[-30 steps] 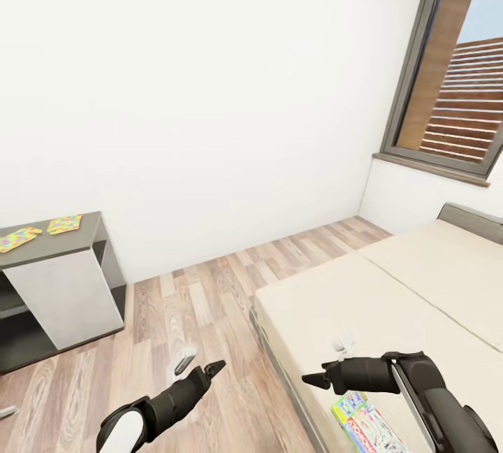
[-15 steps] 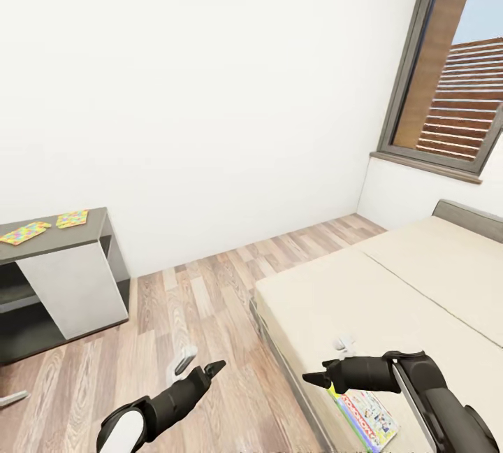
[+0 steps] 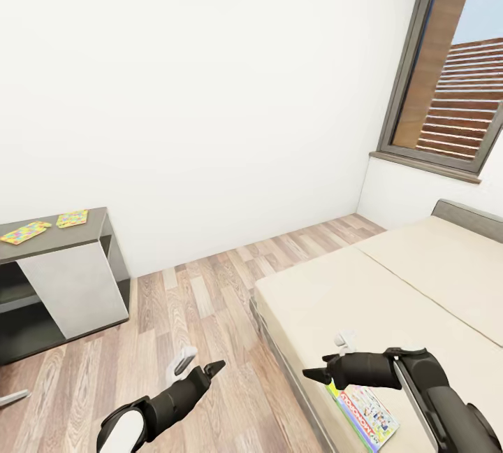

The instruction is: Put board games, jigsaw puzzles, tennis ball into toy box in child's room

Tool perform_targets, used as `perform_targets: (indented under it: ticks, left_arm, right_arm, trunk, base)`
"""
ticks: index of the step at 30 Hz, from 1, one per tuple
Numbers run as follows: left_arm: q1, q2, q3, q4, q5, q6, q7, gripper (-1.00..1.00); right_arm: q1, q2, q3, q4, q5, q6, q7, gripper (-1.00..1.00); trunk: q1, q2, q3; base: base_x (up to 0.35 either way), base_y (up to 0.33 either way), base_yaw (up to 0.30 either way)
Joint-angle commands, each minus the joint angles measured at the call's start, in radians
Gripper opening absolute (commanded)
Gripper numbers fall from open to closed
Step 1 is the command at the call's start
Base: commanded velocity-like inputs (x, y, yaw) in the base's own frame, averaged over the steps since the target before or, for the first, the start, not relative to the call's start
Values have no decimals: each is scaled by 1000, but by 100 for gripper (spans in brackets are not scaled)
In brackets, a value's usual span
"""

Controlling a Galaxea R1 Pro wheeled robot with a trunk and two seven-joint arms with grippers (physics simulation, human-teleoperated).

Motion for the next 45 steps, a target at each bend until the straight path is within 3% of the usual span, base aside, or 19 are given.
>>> perform_targets:
  ticks: [1, 12, 24, 41, 45]
  left_arm:
    - [-1, 1, 0, -1, 12, 1, 9, 100]
    - [-4, 2, 7, 1, 13, -4, 11, 100]
    - [-36, 2, 0, 2, -58, 0, 14, 100]
    - [-47, -17, 0, 1, -39, 8, 18, 100]
    - [-50, -19, 0, 2, -38, 9, 19, 100]
  right_arm:
    - [-1, 0, 0, -8, 11, 3, 9, 100]
    - [0, -1, 0, -37, 11, 4, 7, 100]
    - [0, -2, -25, -43, 11, 4, 8, 100]
    - [0, -4, -43, -43, 11, 5, 9, 100]
    - [0, -5, -44, -43, 11, 5, 9, 100]
  trunk:
    - [0, -1, -1]
    - [0, -1, -1]
    - [0, -1, -1]
    - [0, -1, -1]
    - [15, -29, -14]
  base:
    - [-5, 0, -78]
    - [-2, 0, -86]
    - [0, 0, -16]
    - [0, 0, -2]
    - [0, 0, 0]
